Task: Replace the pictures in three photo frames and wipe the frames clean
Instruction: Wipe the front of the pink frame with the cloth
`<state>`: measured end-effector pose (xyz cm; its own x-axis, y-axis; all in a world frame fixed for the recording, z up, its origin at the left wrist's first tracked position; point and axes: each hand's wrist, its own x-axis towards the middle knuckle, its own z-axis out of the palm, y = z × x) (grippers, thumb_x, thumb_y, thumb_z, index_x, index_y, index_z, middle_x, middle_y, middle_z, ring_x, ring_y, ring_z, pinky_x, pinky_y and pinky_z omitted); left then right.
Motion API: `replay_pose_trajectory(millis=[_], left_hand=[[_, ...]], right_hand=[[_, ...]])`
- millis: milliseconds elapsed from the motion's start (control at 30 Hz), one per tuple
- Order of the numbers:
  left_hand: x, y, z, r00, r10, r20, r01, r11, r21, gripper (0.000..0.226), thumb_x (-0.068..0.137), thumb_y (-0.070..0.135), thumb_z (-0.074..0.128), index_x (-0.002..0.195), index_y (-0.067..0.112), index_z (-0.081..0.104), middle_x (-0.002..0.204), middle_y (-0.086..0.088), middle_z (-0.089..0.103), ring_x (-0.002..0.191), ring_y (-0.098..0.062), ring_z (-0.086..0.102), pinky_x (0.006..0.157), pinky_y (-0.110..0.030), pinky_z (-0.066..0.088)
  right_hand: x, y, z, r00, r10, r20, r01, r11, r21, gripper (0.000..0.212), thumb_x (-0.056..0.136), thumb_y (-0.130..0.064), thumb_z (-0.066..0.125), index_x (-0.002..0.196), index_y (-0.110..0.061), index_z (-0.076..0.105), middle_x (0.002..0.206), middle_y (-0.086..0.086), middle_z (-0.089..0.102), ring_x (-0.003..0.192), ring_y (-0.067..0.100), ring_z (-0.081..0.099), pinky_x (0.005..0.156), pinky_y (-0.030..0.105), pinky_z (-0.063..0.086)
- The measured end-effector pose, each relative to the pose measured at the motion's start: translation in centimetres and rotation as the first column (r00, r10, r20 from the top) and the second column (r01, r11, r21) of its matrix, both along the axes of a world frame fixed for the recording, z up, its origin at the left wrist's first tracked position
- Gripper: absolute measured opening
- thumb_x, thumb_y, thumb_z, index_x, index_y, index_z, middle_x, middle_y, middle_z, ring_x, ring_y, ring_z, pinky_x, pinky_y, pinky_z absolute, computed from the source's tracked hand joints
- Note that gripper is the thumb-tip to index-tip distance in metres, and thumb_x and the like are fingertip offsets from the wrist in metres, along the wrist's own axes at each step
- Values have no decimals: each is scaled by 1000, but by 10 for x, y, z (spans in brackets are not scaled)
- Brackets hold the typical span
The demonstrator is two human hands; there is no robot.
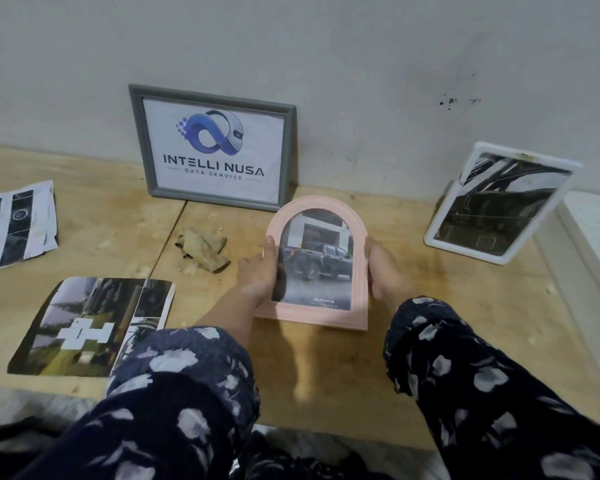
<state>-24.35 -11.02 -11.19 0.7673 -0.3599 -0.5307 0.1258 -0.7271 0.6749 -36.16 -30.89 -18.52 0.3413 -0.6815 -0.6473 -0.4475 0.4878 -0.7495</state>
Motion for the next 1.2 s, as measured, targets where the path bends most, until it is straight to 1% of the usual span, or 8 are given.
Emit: replay_pose_trajectory(millis=[133,267,400,533,633,867,1067,1200], left_hand=[[-1,0,-5,994,-61,95,54,995,82,79,95,64,8,142,12,44,147,-17,31,136,-35,30,115,-48,21],[4,5,-12,987,-114,116,100,988,117,73,96,62,9,140,17,48,147,-12,29,138,-34,24,116,-48,19],[15,14,-10,972,-157,175,147,987,67,65,100,54,16,136,14,53,144,-14,35,135,-35,31,114,-45,24],[30,32,-3,875,-112,471,110,993,32,46,103,37,27,120,12,62,122,-10,53,112,-28,51,97,-38,39],[49,57,4,799,-77,597,27,995,92,30,99,26,40,123,17,57,126,-5,50,117,-25,47,95,-41,41],[90,104,-2,883,-262,388,101,916,388,60,88,24,54,141,11,29,149,-7,32,135,-29,33,110,-49,29],[110,114,-10,792,-551,261,273,703,657,75,84,56,60,143,16,36,156,-2,24,137,-24,36,110,-46,28],[111,115,-10,763,-594,255,284,662,693,77,86,57,57,146,17,32,160,-1,15,139,-22,34,113,-45,22]], right_hand=[[-2,4,1,998,60,-8,-60,998,-5,67,60,-73,47,104,-22,51,99,1,56,90,26,56,85,39,47],[-1,25,38,998,52,-44,-54,998,-43,73,71,-71,40,115,-16,62,113,10,63,105,33,60,99,49,46],[5,40,62,962,109,-248,-163,965,-206,43,84,-46,31,94,-14,59,93,12,57,89,30,54,81,43,44],[23,63,81,848,209,-487,-440,791,-425,45,91,-29,39,134,-18,44,131,11,43,124,33,34,100,44,32],[51,86,87,797,321,-511,-577,655,-487,45,91,-24,42,135,-23,46,143,8,35,132,31,24,108,45,27],[131,151,81,618,608,-497,-765,322,-558,37,94,-20,42,128,-28,53,138,3,46,130,27,31,107,40,30],[184,186,63,571,713,-407,-753,257,-606,38,95,-28,44,132,-25,52,135,3,53,127,26,46,104,40,41],[201,199,49,504,706,-498,-792,148,-593,51,95,-29,50,144,-32,36,147,5,41,134,29,35,112,41,31]])
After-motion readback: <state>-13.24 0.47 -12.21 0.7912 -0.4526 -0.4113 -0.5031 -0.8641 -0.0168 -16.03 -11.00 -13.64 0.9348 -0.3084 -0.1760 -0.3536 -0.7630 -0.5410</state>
